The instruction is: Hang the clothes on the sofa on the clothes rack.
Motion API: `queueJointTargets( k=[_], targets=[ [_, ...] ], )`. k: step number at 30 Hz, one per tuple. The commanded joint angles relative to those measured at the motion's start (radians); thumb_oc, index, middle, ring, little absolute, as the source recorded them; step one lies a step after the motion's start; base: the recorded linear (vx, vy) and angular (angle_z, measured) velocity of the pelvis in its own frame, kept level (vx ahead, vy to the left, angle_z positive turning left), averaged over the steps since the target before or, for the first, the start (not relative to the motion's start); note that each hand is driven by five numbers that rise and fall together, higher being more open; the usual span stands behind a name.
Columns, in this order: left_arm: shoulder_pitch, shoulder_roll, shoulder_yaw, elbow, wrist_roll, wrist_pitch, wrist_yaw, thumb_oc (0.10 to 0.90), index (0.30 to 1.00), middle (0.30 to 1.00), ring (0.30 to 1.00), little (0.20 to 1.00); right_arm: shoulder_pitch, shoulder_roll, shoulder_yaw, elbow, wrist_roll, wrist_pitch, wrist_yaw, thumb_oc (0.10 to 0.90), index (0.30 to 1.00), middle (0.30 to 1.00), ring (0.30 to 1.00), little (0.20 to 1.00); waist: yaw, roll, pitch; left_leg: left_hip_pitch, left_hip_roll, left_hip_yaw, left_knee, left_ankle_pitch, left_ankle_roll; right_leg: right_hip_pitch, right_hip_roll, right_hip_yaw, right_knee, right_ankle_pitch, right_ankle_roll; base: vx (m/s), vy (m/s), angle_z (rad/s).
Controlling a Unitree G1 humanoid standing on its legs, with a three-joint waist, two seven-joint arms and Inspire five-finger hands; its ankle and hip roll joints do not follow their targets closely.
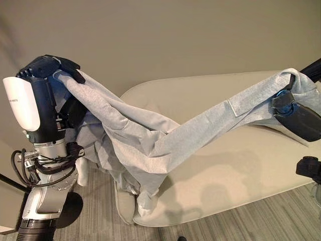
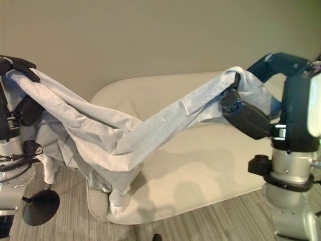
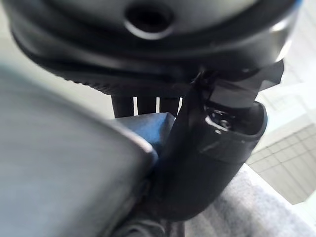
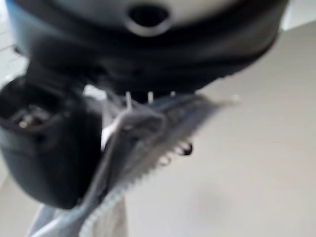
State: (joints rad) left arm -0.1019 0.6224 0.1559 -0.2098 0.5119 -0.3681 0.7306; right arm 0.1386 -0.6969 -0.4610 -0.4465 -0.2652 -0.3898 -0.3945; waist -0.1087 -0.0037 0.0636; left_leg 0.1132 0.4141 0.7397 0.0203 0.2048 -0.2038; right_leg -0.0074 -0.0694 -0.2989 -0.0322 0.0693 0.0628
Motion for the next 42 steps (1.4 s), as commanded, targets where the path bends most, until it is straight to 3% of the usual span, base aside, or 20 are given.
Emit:
queueJointTargets(
  k=[1, 5, 7, 9, 10, 14, 15, 18, 20, 21, 22, 26, 27, 30, 34, 35, 36, 40, 41, 42],
  targets=[
    [-0.167, 0.033, -0.010, -0.161, -0.042, -0.072, 0.080, 0.400, 0.300, 0.300, 0.300, 0.300, 0.004, -0.028, -0.144, -0.053, -0.031, 0.011, -0.125, 0.400, 0.300, 0.300, 0.300, 0.300, -0.056, -0.039, -0.098, 0.002, 0.108, 0.027, 0.192, -0.051, -0.045, 0.023, -0.060, -0.041, 0.141, -0.090, 0.090, 0.01, 0.188, 0.46],
    [-0.233, -0.003, -0.104, -0.138, -0.070, -0.074, 0.069, 0.400, 0.300, 0.300, 0.300, 0.300, 0.035, -0.017, -0.153, -0.046, -0.060, 0.027, -0.157, 0.400, 0.300, 0.300, 0.300, 0.300, -0.070, -0.041, -0.094, 0.009, 0.103, -0.021, 0.226, -0.076, -0.046, 0.022, -0.086, -0.066, 0.146, -0.073, 0.105, 0.01, 0.168, 0.58],
    [-0.292, -0.044, -0.213, -0.100, -0.104, -0.073, 0.048, 0.400, 0.300, 0.300, 0.300, 0.300, 0.051, -0.003, -0.137, -0.025, -0.079, 0.048, -0.185, 0.400, 0.300, 0.300, 0.300, 0.300, -0.078, -0.054, -0.074, 0.002, 0.102, -0.098, 0.283, -0.097, -0.050, 0.031, -0.116, -0.080, 0.154, -0.053, 0.119, -0.01, 0.338, 0.32],
    [-0.329, -0.046, -0.279, -0.087, -0.098, -0.070, 0.025, 0.400, 0.300, 0.300, 0.300, 0.300, 0.056, 0.018, -0.131, -0.032, -0.099, 0.066, -0.190, 0.400, 0.300, 0.300, 0.300, 0.300, -0.099, -0.052, -0.064, 0.020, 0.080, -0.111, 0.213, -0.201, -0.022, 0.019, -0.167, -0.102, 0.180, -0.022, 0.153, -0.07, 0.479, 0.59],
    [-0.357, -0.049, -0.321, -0.076, -0.112, -0.071, 0.021, 0.400, 0.300, 0.300, 0.300, 0.300, 0.043, 0.032, -0.113, -0.027, -0.101, 0.080, -0.209, 0.400, 0.300, 0.300, 0.300, 0.300, -0.108, -0.050, -0.060, 0.030, 0.023, -0.117, 0.126, -0.230, -0.007, -0.008, -0.207, -0.089, 0.192, 0.068, 0.194, -0.13, 0.597, 0.93],
    [-0.399, 0.011, -0.318, -0.073, -0.042, -0.076, 0.065, 0.400, 0.300, 0.300, 0.300, 0.300, 0.001, 0.070, -0.106, -0.020, -0.148, 0.118, -0.251, 0.400, 0.300, 0.300, 0.300, 0.300, -0.112, -0.073, -0.059, 0.050, -0.182, -0.105, -0.097, -0.206, 0.049, -0.078, -0.327, -0.063, 0.057, 0.386, 0.199, -0.17, 0.569, 0.47],
    [-0.401, 0.022, -0.297, -0.075, -0.013, -0.067, 0.086, 0.400, 0.300, 0.300, 0.300, 0.300, -0.030, 0.072, -0.088, -0.004, -0.150, 0.130, -0.262, 0.400, 0.300, 0.300, 0.300, 0.300, -0.099, -0.077, -0.053, 0.042, -0.207, -0.105, -0.102, -0.220, 0.063, -0.095, -0.348, -0.083, 0.034, 0.423, 0.199, -0.21, 0.552, -0.57],
    [-0.401, 0.055, -0.265, -0.091, 0.032, -0.073, 0.105, 0.400, 0.300, 0.300, 0.300, 0.300, -0.051, 0.084, -0.068, 0.006, -0.158, 0.130, -0.264, 0.400, 0.300, 0.300, 0.300, 0.300, -0.109, -0.080, -0.041, 0.031, -0.222, -0.107, -0.106, -0.234, 0.085, -0.113, -0.314, -0.057, 0.070, 0.376, 0.199, -0.09, 0.286, -0.28],
    [-0.394, 0.051, -0.255, -0.097, 0.032, -0.076, 0.101, 0.400, 0.300, 0.300, 0.300, 0.300, -0.027, 0.083, -0.089, -0.001, -0.170, 0.120, -0.256, 0.400, 0.300, 0.300, 0.300, 0.300, -0.124, -0.083, -0.041, 0.032, -0.243, -0.099, -0.108, -0.244, 0.105, -0.117, -0.244, -0.012, 0.132, 0.294, 0.199, -0.07, 0.298, 0.45],
    [-0.382, 0.051, -0.251, -0.104, 0.035, -0.075, 0.093, 0.400, 0.300, 0.300, 0.300, 0.300, -0.018, 0.078, -0.102, -0.003, -0.174, 0.107, -0.257, 0.400, 0.300, 0.300, 0.300, 0.300, -0.128, -0.077, -0.038, 0.025, -0.268, -0.084, -0.108, -0.244, 0.128, -0.120, -0.162, -0.009, 0.197, 0.211, 0.199, -0.08, 0.289, 0.41],
    [-0.380, 0.050, -0.250, -0.107, 0.034, -0.074, 0.091, 0.400, 0.300, 0.300, 0.300, 0.300, -0.017, 0.077, -0.102, -0.003, -0.174, 0.105, -0.257, 0.400, 0.300, 0.300, 0.300, 0.300, -0.128, -0.075, -0.039, 0.027, -0.265, -0.083, -0.108, -0.248, 0.128, -0.125, -0.161, -0.008, 0.213, 0.196, 0.199, -0.07, 0.267, 0.13],
    [-0.348, 0.037, -0.250, -0.081, -0.002, -0.075, 0.058, 0.400, 0.300, 0.300, 0.300, 0.300, -0.013, 0.060, -0.098, 0.006, -0.177, 0.083, -0.246, 0.400, 0.300, 0.300, 0.300, 0.300, -0.136, -0.075, -0.043, 0.006, -0.318, -0.079, -0.108, -0.253, 0.156, -0.134, 0.004, 0.020, 0.269, 0.026, 0.194, -0.03, 0.130, 0.12],
    [-0.314, 0.019, -0.220, -0.079, -0.009, -0.089, 0.029, 0.400, 0.300, 0.300, 0.300, 0.300, 0.016, 0.071, -0.119, 0.006, -0.180, 0.082, -0.242, 0.400, 0.300, 0.300, 0.300, 0.300, -0.127, -0.091, -0.048, 0.013, -0.335, -0.075, -0.108, -0.261, 0.155, -0.111, 0.011, 0.032, 0.225, 0.003, 0.164, -0.01, 0.085, 0.22],
    [-0.258, -0.003, -0.180, -0.080, -0.032, -0.103, 0.004, 0.400, 0.300, 0.300, 0.300, 0.300, 0.034, 0.077, -0.136, -0.009, -0.184, 0.082, -0.237, 0.400, 0.300, 0.300, 0.300, 0.300, -0.115, -0.094, -0.053, 0.011, -0.329, -0.053, -0.102, -0.241, 0.138, -0.063, 0.021, 0.026, 0.140, -0.016, 0.151, 0.03, -0.077, 0.41],
    [-0.195, -0.026, -0.194, -0.073, -0.100, -0.118, -0.037, 0.400, 0.300, 0.300, 0.300, 0.300, 0.036, 0.067, -0.144, -0.028, -0.192, 0.070, -0.226, 0.400, 0.300, 0.300, 0.300, 0.300, -0.101, -0.096, -0.048, -0.037, -0.276, -0.003, 0.029, -0.258, 0.094, -0.013, 0.015, 0.000, 0.083, -0.052, 0.123, 0.04, -0.061, 0.02],
    [-0.194, -0.028, -0.206, -0.061, -0.122, -0.114, -0.040, 0.400, 0.300, 0.300, 0.300, 0.300, 0.037, 0.073, -0.136, -0.035, -0.178, 0.065, -0.222, 0.400, 0.300, 0.300, 0.300, 0.300, -0.110, -0.101, -0.049, -0.051, -0.208, 0.033, 0.082, -0.248, 0.069, -0.007, 0.001, -0.019, 0.079, -0.051, 0.120, 0.00, 0.000, 0.00],
    [-0.195, -0.027, -0.207, -0.058, -0.123, -0.114, -0.040, 0.400, 0.300, 0.300, 0.300, 0.300, 0.038, 0.074, -0.136, -0.037, -0.177, 0.065, -0.220, 0.400, 0.300, 0.300, 0.300, 0.300, -0.111, -0.102, -0.050, -0.053, -0.201, 0.032, 0.091, -0.248, 0.065, -0.006, 0.003, -0.019, 0.079, -0.051, 0.118, 0.00, 0.000, 0.00],
    [-0.194, -0.028, -0.205, -0.041, -0.134, -0.092, -0.054, 0.400, 0.300, 0.300, 0.300, 0.300, 0.049, 0.067, -0.131, -0.063, -0.178, 0.061, -0.218, 0.400, 0.300, 0.300, 0.300, 0.300, -0.117, -0.099, -0.052, -0.053, -0.110, 0.020, 0.084, -0.200, 0.040, -0.010, -0.017, -0.030, 0.077, -0.045, 0.123, 0.02, 0.066, -0.02],
    [-0.198, -0.032, -0.207, -0.037, -0.132, -0.091, -0.056, 0.400, 0.300, 0.300, 0.300, 0.300, 0.051, 0.059, -0.137, -0.065, -0.175, 0.062, -0.222, 0.400, 0.300, 0.300, 0.300, 0.300, -0.118, -0.102, -0.054, -0.046, -0.050, 0.006, 0.069, -0.154, 0.022, -0.017, -0.042, -0.035, 0.074, -0.045, 0.130, 0.03, 0.105, -0.07],
    [-0.200, -0.032, -0.207, -0.037, -0.133, -0.091, -0.057, 0.400, 0.300, 0.300, 0.300, 0.300, 0.051, 0.058, -0.139, -0.065, -0.174, 0.062, -0.222, 0.400, 0.300, 0.300, 0.300, 0.300, -0.118, -0.101, -0.054, -0.047, -0.047, 0.004, 0.067, -0.148, 0.018, -0.018, -0.040, -0.036, 0.075, -0.046, 0.129, 0.04, 0.138, 0.06]
  ],
)
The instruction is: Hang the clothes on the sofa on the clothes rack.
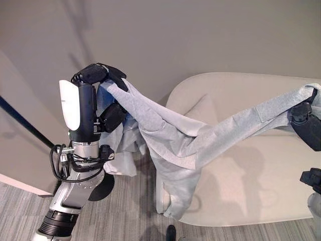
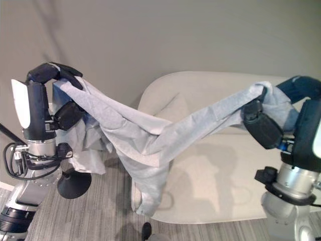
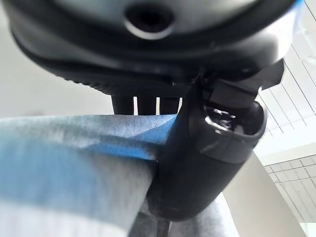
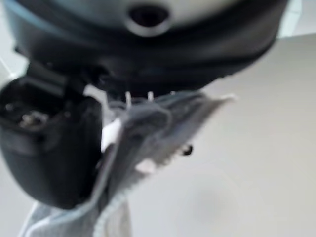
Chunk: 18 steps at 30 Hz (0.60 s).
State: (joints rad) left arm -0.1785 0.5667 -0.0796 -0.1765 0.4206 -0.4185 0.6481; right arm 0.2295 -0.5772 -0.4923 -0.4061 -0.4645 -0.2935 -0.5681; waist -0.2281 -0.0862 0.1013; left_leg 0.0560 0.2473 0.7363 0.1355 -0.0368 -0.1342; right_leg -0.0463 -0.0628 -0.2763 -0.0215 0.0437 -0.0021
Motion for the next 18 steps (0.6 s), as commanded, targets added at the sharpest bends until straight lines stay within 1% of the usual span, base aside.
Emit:
queueJointTargets(
  k=[1, 2, 3, 4, 6, 7, 8, 9, 10, 11, 12, 13, 14, 15, 16, 17, 18],
  targets=[
    [-0.131, 0.019, 0.023, -0.067, -0.047, -0.043, 0.034, 0.400, 0.300, 0.300, 0.300, 0.300, -0.041, -0.067, -0.112, -0.104, 0.033, -0.034, -0.056, 0.400, 0.300, 0.300, 0.300, 0.300, 0.000, -0.020, -0.091, 0.016, 0.155, -0.001, -0.060, 0.123, -0.062, 0.015, -0.059, -0.062, 0.065, -0.022, 0.197, 0.03, 0.094, 0.13],
    [-0.137, 0.013, 0.018, -0.063, -0.052, -0.044, 0.040, 0.400, 0.300, 0.300, 0.300, 0.300, -0.041, -0.072, -0.117, -0.101, 0.039, -0.033, -0.063, 0.400, 0.300, 0.300, 0.300, 0.300, -0.001, -0.020, -0.089, 0.023, 0.184, -0.009, -0.068, 0.144, -0.070, 0.010, -0.067, -0.061, 0.066, -0.024, 0.199, 0.06, 0.207, 0.06],
    [-0.152, 0.004, 0.008, -0.060, -0.058, -0.045, 0.054, 0.400, 0.300, 0.300, 0.300, 0.300, -0.035, -0.084, -0.124, -0.101, 0.044, -0.034, -0.072, 0.400, 0.300, 0.300, 0.300, 0.300, -0.005, -0.022, -0.088, 0.035, 0.227, -0.020, -0.080, 0.170, -0.082, 0.003, -0.082, -0.060, 0.068, -0.025, 0.205, 0.06, 0.226, -0.04],
    [-0.160, -0.003, 0.000, -0.061, -0.061, -0.044, 0.058, 0.400, 0.300, 0.300, 0.300, 0.300, -0.032, -0.089, -0.130, -0.102, 0.045, -0.034, -0.078, 0.400, 0.300, 0.300, 0.300, 0.300, -0.009, -0.020, -0.088, 0.046, 0.245, -0.028, -0.083, 0.178, -0.084, 0.000, -0.090, -0.054, 0.068, -0.028, 0.207, 0.08, 0.289, -0.03],
    [-0.187, -0.015, -0.031, -0.056, -0.065, -0.039, 0.069, 0.400, 0.300, 0.300, 0.300, 0.300, -0.020, -0.108, -0.139, -0.099, 0.048, -0.033, -0.087, 0.400, 0.300, 0.300, 0.300, 0.300, -0.004, -0.008, -0.082, 0.061, 0.271, -0.054, -0.073, 0.201, -0.103, -0.003, -0.101, -0.036, 0.071, -0.034, 0.213, 0.13, 0.310, -0.12],
    [-0.204, -0.018, -0.050, -0.047, -0.065, -0.033, 0.068, 0.400, 0.300, 0.300, 0.300, 0.300, -0.018, -0.119, -0.139, -0.096, 0.054, -0.035, -0.083, 0.400, 0.300, 0.300, 0.300, 0.300, 0.003, 0.005, -0.076, 0.060, 0.274, -0.077, -0.054, 0.192, -0.112, -0.002, -0.109, -0.021, 0.075, -0.041, 0.216, 0.16, 0.323, -0.29],
    [-0.219, -0.017, -0.065, -0.049, -0.061, -0.031, 0.065, 0.400, 0.300, 0.300, 0.300, 0.300, -0.013, -0.119, -0.148, -0.095, 0.053, -0.033, -0.085, 0.400, 0.300, 0.300, 0.300, 0.300, -0.003, 0.011, -0.072, 0.051, 0.279, -0.084, -0.037, 0.178, -0.115, 0.000, -0.116, -0.011, 0.081, -0.042, 0.213, 0.15, 0.319, -0.30],
    [-0.235, -0.014, -0.082, -0.048, -0.055, -0.030, 0.059, 0.400, 0.300, 0.300, 0.300, 0.300, -0.008, -0.116, -0.157, -0.095, 0.055, -0.029, -0.081, 0.400, 0.300, 0.300, 0.300, 0.300, -0.002, 0.017, -0.067, 0.034, 0.278, -0.087, -0.017, 0.147, -0.113, 0.005, -0.128, -0.008, 0.088, -0.048, 0.216, 0.15, 0.305, -0.31],
    [-0.243, -0.008, -0.092, -0.047, -0.050, -0.030, 0.059, 0.400, 0.300, 0.300, 0.300, 0.300, -0.010, -0.118, -0.161, -0.094, 0.054, -0.026, -0.081, 0.400, 0.300, 0.300, 0.300, 0.300, -0.002, 0.023, -0.062, 0.023, 0.271, -0.081, -0.015, 0.127, -0.112, 0.013, -0.141, -0.008, 0.090, -0.044, 0.220, 0.16, 0.389, 0.06],
    [-0.250, 0.003, -0.099, -0.039, -0.039, -0.032, 0.060, 0.400, 0.300, 0.300, 0.300, 0.300, -0.010, -0.113, -0.166, -0.093, 0.054, -0.024, -0.078, 0.400, 0.300, 0.300, 0.300, 0.300, -0.005, 0.027, -0.055, 0.002, 0.253, -0.078, -0.019, 0.112, -0.111, 0.022, -0.162, -0.004, 0.093, -0.020, 0.226, 0.16, 0.388, 0.24],
    [-0.256, 0.008, -0.105, -0.034, -0.032, -0.032, 0.062, 0.400, 0.300, 0.300, 0.300, 0.300, -0.014, -0.108, -0.167, -0.091, 0.055, -0.021, -0.075, 0.400, 0.300, 0.300, 0.300, 0.300, -0.006, 0.021, -0.053, -0.013, 0.238, -0.079, -0.018, 0.108, -0.109, 0.022, -0.176, -0.002, 0.090, 0.012, 0.238, 0.10, 0.287, 0.31],
    [-0.258, 0.010, -0.106, -0.033, -0.031, -0.033, 0.064, 0.400, 0.300, 0.300, 0.300, 0.300, -0.016, -0.106, -0.167, -0.091, 0.056, -0.020, -0.074, 0.400, 0.300, 0.300, 0.300, 0.300, -0.007, 0.018, -0.054, -0.017, 0.233, -0.079, -0.017, 0.106, -0.107, 0.020, -0.180, -0.001, 0.086, 0.019, 0.242, 0.10, 0.256, 0.11],
    [-0.272, 0.032, -0.100, -0.025, -0.021, -0.031, 0.073, 0.400, 0.300, 0.300, 0.300, 0.300, -0.031, -0.097, -0.161, -0.086, 0.058, -0.016, -0.071, 0.400, 0.300, 0.300, 0.300, 0.300, -0.010, 0.009, -0.056, -0.030, 0.195, -0.080, -0.033, 0.094, -0.098, 0.004, -0.207, 0.010, 0.084, 0.091, 0.261, 0.07, 0.252, 0.02],
    [-0.280, 0.043, -0.090, -0.023, -0.015, -0.029, 0.083, 0.400, 0.300, 0.300, 0.300, 0.300, -0.044, -0.096, -0.153, -0.083, 0.054, -0.010, -0.073, 0.400, 0.300, 0.300, 0.300, 0.300, -0.010, 0.003, -0.059, -0.031, 0.171, -0.075, -0.054, 0.089, -0.090, -0.008, -0.219, 0.012, 0.080, 0.126, 0.264, 0.07, 0.257, 0.03],
    [-0.282, 0.047, -0.088, -0.022, -0.013, -0.028, 0.087, 0.400, 0.300, 0.300, 0.300, 0.300, -0.052, -0.097, -0.147, -0.080, 0.052, -0.009, -0.075, 0.400, 0.300, 0.300, 0.300, 0.300, -0.012, -0.001, -0.061, -0.031, 0.160, -0.070, -0.065, 0.092, -0.085, -0.014, -0.224, 0.016, 0.074, 0.137, 0.264, -0.01, 0.225, 0.08],
    [-0.299, 0.059, -0.069, -0.013, 0.004, -0.014, 0.111, 0.400, 0.300, 0.300, 0.300, 0.300, -0.080, -0.098, -0.129, -0.073, 0.037, 0.006, -0.080, 0.400, 0.300, 0.300, 0.300, 0.300, -0.007, -0.003, -0.061, -0.024, 0.109, -0.068, -0.105, 0.080, -0.063, -0.042, -0.243, 0.016, 0.083, 0.209, 0.264, -0.03, 0.165, 0.08],
    [-0.302, 0.062, -0.066, -0.010, 0.009, -0.013, 0.117, 0.400, 0.300, 0.300, 0.300, 0.300, -0.091, -0.099, -0.120, -0.070, 0.032, 0.008, -0.082, 0.400, 0.300, 0.300, 0.300, 0.300, -0.009, -0.008, -0.064, -0.022, 0.093, -0.061, -0.124, 0.085, -0.054, -0.052, -0.251, 0.022, 0.081, 0.220, 0.264, 0.00, 0.299, 0.02]
  ],
)
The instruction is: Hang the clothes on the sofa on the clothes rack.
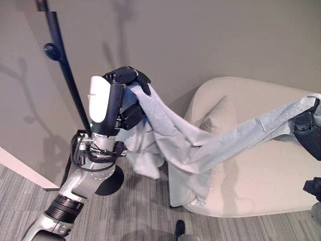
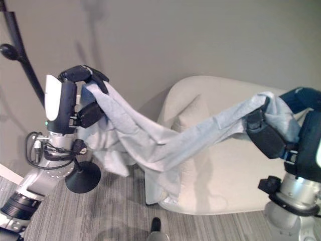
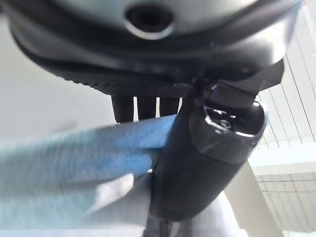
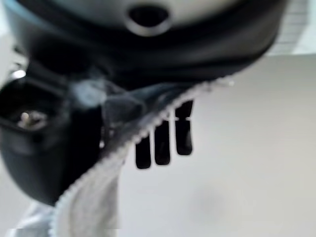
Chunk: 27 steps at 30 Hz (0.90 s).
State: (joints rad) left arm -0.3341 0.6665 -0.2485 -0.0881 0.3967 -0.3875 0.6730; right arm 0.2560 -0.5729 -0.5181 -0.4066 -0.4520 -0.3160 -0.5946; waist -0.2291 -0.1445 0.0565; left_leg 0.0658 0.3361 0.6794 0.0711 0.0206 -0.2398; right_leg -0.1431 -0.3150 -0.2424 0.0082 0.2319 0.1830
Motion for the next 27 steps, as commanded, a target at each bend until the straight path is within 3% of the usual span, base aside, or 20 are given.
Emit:
queueJointTargets(
  k=[1, 2, 5, 8, 9, 10, 11, 14, 18, 22, 23, 27],
  targets=[
    [-0.156, -0.022, 0.121, -0.093, 0.070, -0.029, 0.111, 0.400, 0.300, 0.300, 0.300, 0.300, -0.141, -0.107, -0.082, -0.063, 0.002, 0.041, -0.060, 0.400, 0.300, 0.300, 0.300, 0.300, -0.006, 0.055, -0.021, -0.004, -0.035, 0.011, -0.102, 0.023, 0.071, 0.017, -0.019, -0.031, 0.082, 0.103, 0.079, 0.02, 0.264, -0.09],
    [-0.155, -0.007, 0.133, -0.096, 0.094, -0.022, 0.122, 0.400, 0.300, 0.300, 0.300, 0.300, -0.167, -0.111, -0.065, -0.059, -0.006, 0.042, -0.065, 0.400, 0.300, 0.300, 0.300, 0.300, 0.007, 0.061, -0.021, 0.014, -0.061, 0.023, -0.137, 0.027, 0.085, 0.001, -0.039, -0.056, 0.104, 0.140, 0.079, 0.02, 0.252, -0.12],
    [-0.143, 0.029, 0.166, -0.102, 0.149, -0.001, 0.153, 0.400, 0.300, 0.300, 0.300, 0.300, -0.222, -0.128, -0.019, -0.050, -0.029, 0.043, -0.071, 0.400, 0.300, 0.300, 0.300, 0.300, 0.029, 0.074, -0.011, 0.039, -0.085, 0.050, -0.152, 0.014, 0.107, -0.030, -0.052, -0.100, 0.175, 0.156, 0.079, 0.04, 0.218, -0.43],
    [-0.155, 0.065, 0.220, -0.080, 0.192, 0.021, 0.178, 0.400, 0.300, 0.300, 0.300, 0.300, -0.199, -0.139, -0.034, -0.055, -0.051, 0.028, -0.073, 0.400, 0.300, 0.300, 0.300, 0.300, -0.012, 0.082, -0.006, 0.081, -0.104, 0.067, -0.158, -0.009, 0.109, -0.118, 0.070, -0.068, 0.264, 0.021, 0.079, 0.14, 0.199, -0.41],
    [-0.171, 0.080, 0.237, -0.075, 0.208, 0.039, 0.201, 0.400, 0.300, 0.300, 0.300, 0.300, -0.196, -0.153, -0.037, -0.060, -0.056, 0.020, -0.073, 0.400, 0.300, 0.300, 0.300, 0.300, -0.017, 0.083, -0.006, 0.097, -0.112, 0.078, -0.158, -0.022, 0.108, -0.137, 0.094, -0.094, 0.265, -0.010, 0.079, 0.16, 0.050, -0.36],
    [-0.187, 0.114, 0.219, -0.070, 0.296, 0.113, 0.220, 0.400, 0.300, 0.300, 0.300, 0.300, -0.171, -0.188, -0.049, -0.045, -0.098, 0.024, -0.061, 0.400, 0.300, 0.300, 0.300, 0.300, -0.020, 0.089, -0.020, 0.104, -0.138, 0.081, -0.156, -0.062, 0.126, -0.115, 0.106, -0.138, 0.233, -0.107, 0.076, 0.18, -0.028, -0.20],
    [-0.187, 0.097, 0.222, -0.038, 0.271, 0.085, 0.205, 0.400, 0.300, 0.300, 0.300, 0.300, -0.151, -0.179, -0.040, -0.055, -0.074, 0.009, -0.067, 0.400, 0.300, 0.300, 0.300, 0.300, -0.040, 0.074, -0.018, 0.126, -0.142, 0.057, -0.154, -0.072, 0.116, -0.122, 0.126, -0.067, 0.221, -0.084, 0.073, 0.17, -0.112, -0.10],
    [-0.134, 0.045, 0.292, -0.066, 0.282, 0.051, 0.189, 0.400, 0.300, 0.300, 0.300, 0.300, -0.095, -0.160, -0.108, -0.095, -0.094, -0.005, -0.049, 0.400, 0.300, 0.300, 0.300, 0.300, -0.034, 0.055, -0.024, 0.127, -0.115, 0.107, -0.098, -0.027, 0.084, -0.058, 0.155, -0.095, 0.142, -0.139, 0.045, 0.13, -0.179, 0.46],
    [-0.078, 0.005, 0.269, -0.094, 0.255, 0.020, 0.158, 0.400, 0.300, 0.300, 0.300, 0.300, -0.088, -0.174, -0.120, -0.089, -0.076, -0.033, -0.054, 0.400, 0.300, 0.300, 0.300, 0.300, -0.020, 0.057, -0.043, 0.121, -0.071, 0.130, -0.038, -0.006, 0.052, 0.006, 0.191, -0.126, 0.081, -0.151, 0.023, 0.11, -0.128, -0.05],
    [-0.032, -0.027, 0.263, -0.106, 0.205, 0.004, 0.115, 0.400, 0.300, 0.300, 0.300, 0.300, -0.086, -0.190, -0.106, -0.101, -0.067, -0.036, -0.027, 0.400, 0.300, 0.300, 0.300, 0.300, -0.007, 0.072, -0.050, 0.130, -0.053, 0.133, 0.005, -0.014, 0.039, 0.044, 0.210, -0.135, 0.075, -0.188, -0.005, 0.15, -0.051, 0.03],
    [-0.037, -0.030, 0.260, -0.108, 0.193, 0.003, 0.112, 0.400, 0.300, 0.300, 0.300, 0.300, -0.092, -0.208, -0.097, -0.103, -0.054, -0.042, -0.010, 0.400, 0.300, 0.300, 0.300, 0.300, 0.005, 0.075, -0.042, 0.115, -0.047, 0.113, 0.046, 0.005, 0.026, 0.061, 0.215, -0.126, 0.080, -0.205, -0.012, 0.19, -0.020, 0.05],
    [-0.062, -0.029, 0.253, -0.103, 0.201, 0.015, 0.137, 0.400, 0.300, 0.300, 0.300, 0.300, -0.084, -0.245, -0.111, -0.099, -0.042, -0.045, -0.001, 0.400, 0.300, 0.300, 0.300, 0.300, 0.005, 0.069, -0.037, 0.064, -0.031, 0.090, 0.044, 0.025, 0.024, 0.077, 0.196, -0.135, 0.063, -0.193, 0.000, 0.11, 0.033, 0.16]
  ],
)
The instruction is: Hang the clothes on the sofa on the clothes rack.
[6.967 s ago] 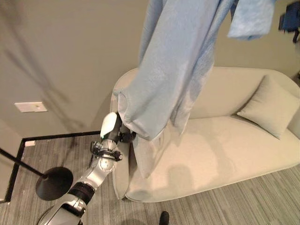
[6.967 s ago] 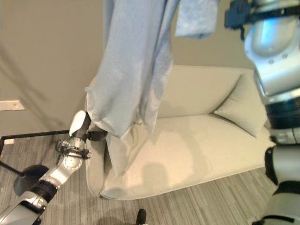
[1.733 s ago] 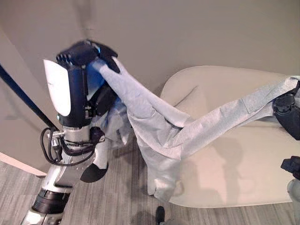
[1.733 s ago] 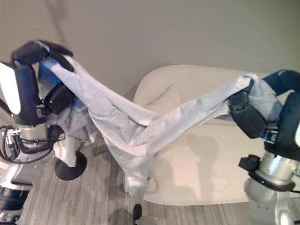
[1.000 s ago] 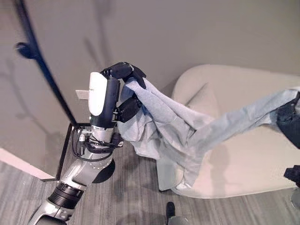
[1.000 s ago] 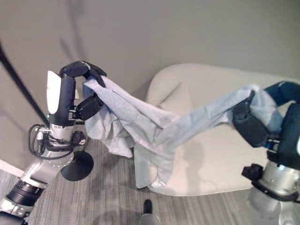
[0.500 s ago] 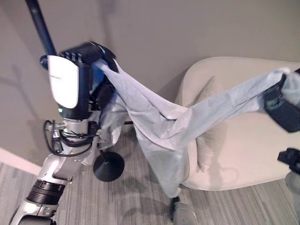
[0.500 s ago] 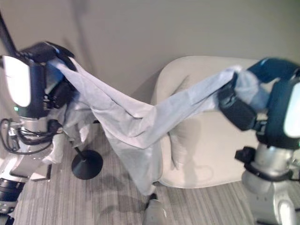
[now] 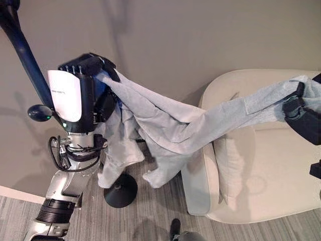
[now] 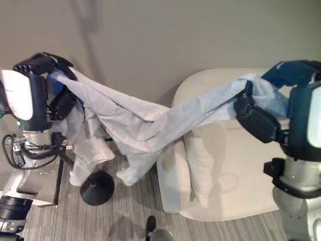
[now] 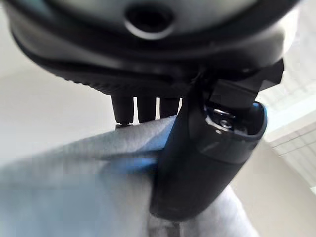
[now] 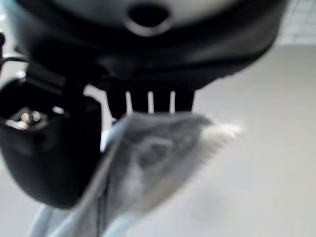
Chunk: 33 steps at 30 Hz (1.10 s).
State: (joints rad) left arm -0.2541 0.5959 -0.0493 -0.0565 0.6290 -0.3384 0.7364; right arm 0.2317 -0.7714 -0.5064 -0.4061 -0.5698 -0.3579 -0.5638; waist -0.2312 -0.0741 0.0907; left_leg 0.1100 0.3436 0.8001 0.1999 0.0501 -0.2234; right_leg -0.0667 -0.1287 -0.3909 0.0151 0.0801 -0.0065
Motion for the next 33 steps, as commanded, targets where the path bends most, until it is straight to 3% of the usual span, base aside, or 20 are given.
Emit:
queueJointTargets(
  k=[1, 2, 4, 5, 7, 9, 10, 12, 17, 22, 27, 33],
  targets=[
    [-0.148, 0.046, 0.055, -0.135, -0.024, -0.028, 0.082, 0.400, 0.300, 0.300, 0.300, 0.300, -0.060, -0.058, -0.127, -0.101, 0.075, -0.003, -0.034, 0.400, 0.300, 0.300, 0.300, 0.300, 0.007, -0.006, -0.073, -0.002, -0.030, -0.038, -0.092, -0.005, 0.012, 0.006, -0.002, 0.013, 0.050, -0.037, 0.194, 0.10, 0.090, 0.16],
    [-0.155, 0.061, 0.067, -0.138, -0.016, -0.019, 0.100, 0.400, 0.300, 0.300, 0.300, 0.300, -0.062, -0.075, -0.130, -0.105, 0.070, 0.000, -0.039, 0.400, 0.300, 0.300, 0.300, 0.300, 0.018, -0.014, -0.073, -0.036, -0.006, -0.053, -0.106, 0.004, 0.012, 0.016, -0.018, 0.016, 0.044, -0.037, 0.203, 0.12, 0.126, 0.06],
    [-0.170, 0.101, 0.079, -0.156, 0.027, 0.014, 0.122, 0.400, 0.300, 0.300, 0.300, 0.300, -0.090, -0.103, -0.134, -0.096, 0.034, 0.016, -0.066, 0.400, 0.300, 0.300, 0.300, 0.300, 0.028, -0.001, -0.078, -0.046, 0.009, -0.102, -0.178, 0.015, 0.014, 0.005, -0.024, 0.017, 0.032, -0.050, 0.209, 0.12, 0.196, 0.08],
    [-0.165, 0.123, 0.142, -0.185, 0.073, 0.034, 0.163, 0.400, 0.300, 0.300, 0.300, 0.300, -0.077, -0.088, -0.157, -0.118, -0.020, 0.037, -0.091, 0.400, 0.300, 0.300, 0.300, 0.300, 0.026, 0.009, -0.082, -0.039, 0.011, -0.099, -0.201, 0.031, 0.013, 0.002, -0.027, 0.025, 0.046, -0.055, 0.210, 0.14, 0.220, 0.01],
    [-0.162, 0.123, 0.161, -0.205, 0.097, 0.037, 0.180, 0.400, 0.300, 0.300, 0.300, 0.300, -0.071, -0.073, -0.170, -0.131, -0.053, 0.048, -0.111, 0.400, 0.300, 0.300, 0.300, 0.300, 0.028, 0.006, -0.083, -0.037, 0.010, -0.081, -0.203, 0.050, 0.007, -0.006, -0.036, 0.026, 0.066, -0.049, 0.212, 0.10, 0.123, -0.39],
    [-0.145, 0.104, 0.184, -0.251, 0.065, 0.002, 0.185, 0.400, 0.300, 0.300, 0.300, 0.300, -0.064, -0.028, -0.201, -0.127, -0.078, 0.064, -0.150, 0.400, 0.300, 0.300, 0.300, 0.300, 0.016, 0.004, -0.091, -0.012, -0.014, -0.062, -0.230, 0.052, 0.013, -0.024, -0.064, 0.019, 0.093, -0.007, 0.227, 0.08, 0.153, -0.22],
    [-0.121, 0.075, 0.169, -0.296, 0.009, -0.048, 0.134, 0.400, 0.300, 0.300, 0.300, 0.300, -0.066, 0.002, -0.213, -0.118, -0.080, 0.089, -0.164, 0.400, 0.300, 0.300, 0.300, 0.300, 0.012, 0.010, -0.093, 0.010, -0.038, -0.058, -0.256, 0.050, 0.019, -0.028, -0.075, 0.021, 0.083, 0.012, 0.241, 0.03, 0.139, 0.01],
    [-0.111, 0.059, 0.158, -0.313, -0.026, -0.067, 0.115, 0.400, 0.300, 0.300, 0.300, 0.300, -0.073, 0.012, -0.212, -0.120, -0.081, 0.099, -0.170, 0.400, 0.300, 0.300, 0.300, 0.300, 0.009, 0.013, -0.093, 0.020, -0.050, -0.055, -0.269, 0.050, 0.021, -0.027, -0.078, 0.025, 0.076, 0.023, 0.247, 0.01, 0.077, -0.07],
    [-0.127, -0.029, 0.019, -0.310, -0.193, -0.128, 0.034, 0.400, 0.300, 0.300, 0.300, 0.300, -0.117, 0.028, -0.180, -0.124, -0.104, 0.147, -0.195, 0.400, 0.300, 0.300, 0.300, 0.300, -0.008, 0.025, -0.098, 0.053, -0.070, -0.049, -0.279, 0.046, 0.025, -0.023, -0.083, 0.033, 0.050, 0.074, 0.264, 0.00, 0.024, -0.03],
    [-0.121, -0.037, -0.067, -0.309, -0.241, -0.133, -0.022, 0.400, 0.300, 0.300, 0.300, 0.300, -0.106, 0.028, -0.174, -0.140, -0.121, 0.156, -0.190, 0.400, 0.300, 0.300, 0.300, 0.300, -0.014, 0.042, -0.104, 0.075, -0.073, -0.045, -0.280, 0.044, 0.020, -0.014, -0.067, 0.046, 0.026, 0.081, 0.266, 0.02, -0.020, -0.19],
    [-0.140, -0.037, -0.087, -0.300, -0.254, -0.127, -0.028, 0.400, 0.300, 0.300, 0.300, 0.300, -0.086, 0.033, -0.184, -0.151, -0.118, 0.152, -0.184, 0.400, 0.300, 0.300, 0.300, 0.300, -0.024, 0.049, -0.108, 0.084, -0.066, -0.039, -0.280, 0.049, 0.012, -0.010, -0.059, 0.053, 0.018, 0.076, 0.266, 0.00, -0.024, -0.16],
    [-0.279, -0.014, -0.085, -0.272, -0.208, -0.104, 0.024, 0.400, 0.300, 0.300, 0.300, 0.300, -0.090, -0.022, -0.208, -0.146, -0.115, 0.145, -0.187, 0.400, 0.300, 0.300, 0.300, 0.300, -0.053, 0.053, -0.123, 0.094, -0.063, -0.031, -0.280, 0.050, 0.002, -0.011, -0.047, 0.073, 0.006, 0.080, 0.267, -0.01, -0.009, -0.03]
  ],
)
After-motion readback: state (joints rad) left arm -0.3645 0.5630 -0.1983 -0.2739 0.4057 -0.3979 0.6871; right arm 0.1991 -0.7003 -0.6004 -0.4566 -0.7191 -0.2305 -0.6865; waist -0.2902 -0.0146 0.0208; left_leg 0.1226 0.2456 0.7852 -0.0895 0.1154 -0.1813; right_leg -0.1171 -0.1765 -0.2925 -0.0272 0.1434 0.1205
